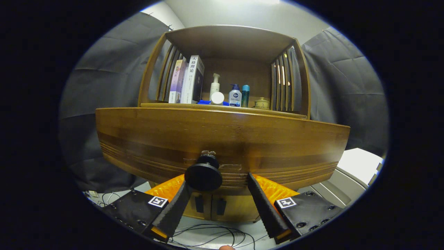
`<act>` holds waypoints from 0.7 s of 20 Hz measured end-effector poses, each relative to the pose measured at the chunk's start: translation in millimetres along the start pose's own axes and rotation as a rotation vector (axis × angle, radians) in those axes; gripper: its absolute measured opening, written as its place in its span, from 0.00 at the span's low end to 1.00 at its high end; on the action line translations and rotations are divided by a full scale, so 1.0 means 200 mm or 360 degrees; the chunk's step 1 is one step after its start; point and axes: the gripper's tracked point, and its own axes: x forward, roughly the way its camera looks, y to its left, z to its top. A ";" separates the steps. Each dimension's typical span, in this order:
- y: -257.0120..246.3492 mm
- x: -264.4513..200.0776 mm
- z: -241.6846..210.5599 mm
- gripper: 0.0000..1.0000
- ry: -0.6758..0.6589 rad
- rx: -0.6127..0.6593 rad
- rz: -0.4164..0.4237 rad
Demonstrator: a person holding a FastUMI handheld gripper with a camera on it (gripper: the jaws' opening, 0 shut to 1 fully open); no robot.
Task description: Pull open the drawer, take out the items inside it, and place them on the countertop above the cabinet.
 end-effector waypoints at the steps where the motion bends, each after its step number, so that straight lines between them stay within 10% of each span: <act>1: 0.00 0.02 0.00 0.98 0.0005 0.0011 0.0001; 14: 0.00 0.28 0.07 0.98 0.0036 -0.0020 -0.0007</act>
